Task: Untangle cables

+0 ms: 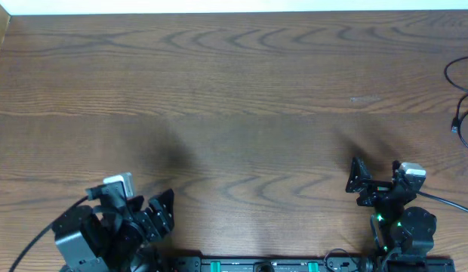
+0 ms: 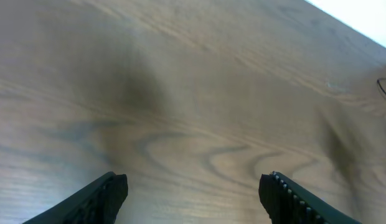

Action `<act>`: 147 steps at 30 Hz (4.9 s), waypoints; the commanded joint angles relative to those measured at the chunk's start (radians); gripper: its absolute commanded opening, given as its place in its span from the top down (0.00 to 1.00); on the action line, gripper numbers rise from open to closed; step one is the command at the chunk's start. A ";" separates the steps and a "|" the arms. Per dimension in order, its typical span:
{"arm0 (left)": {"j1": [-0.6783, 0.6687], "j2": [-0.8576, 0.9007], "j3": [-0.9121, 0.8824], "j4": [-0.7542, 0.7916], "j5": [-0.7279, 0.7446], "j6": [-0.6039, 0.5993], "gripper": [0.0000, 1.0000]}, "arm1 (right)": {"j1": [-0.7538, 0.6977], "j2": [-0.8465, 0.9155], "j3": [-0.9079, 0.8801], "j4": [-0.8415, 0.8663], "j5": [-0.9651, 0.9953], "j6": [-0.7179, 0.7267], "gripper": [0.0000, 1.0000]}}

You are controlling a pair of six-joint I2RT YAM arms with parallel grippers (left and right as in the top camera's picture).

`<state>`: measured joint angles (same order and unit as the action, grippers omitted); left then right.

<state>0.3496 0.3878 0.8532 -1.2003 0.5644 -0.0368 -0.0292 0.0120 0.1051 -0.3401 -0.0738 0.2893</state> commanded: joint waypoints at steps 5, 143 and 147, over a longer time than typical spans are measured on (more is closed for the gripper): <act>-0.002 -0.061 -0.064 -0.039 0.026 -0.024 0.18 | 0.005 -0.007 -0.002 -0.002 0.004 0.013 0.01; -0.319 -0.384 -0.849 1.127 -0.576 0.061 0.04 | 0.004 -0.005 -0.002 -0.003 0.117 -0.444 0.01; -0.319 -0.384 -0.849 1.127 -0.576 0.061 0.03 | 0.004 -0.005 -0.002 -0.003 0.116 -0.444 0.01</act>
<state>0.0360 0.0109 0.0193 -0.0265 -0.0055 0.0261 -0.0292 0.0113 0.1051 -0.3405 0.0341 -0.1402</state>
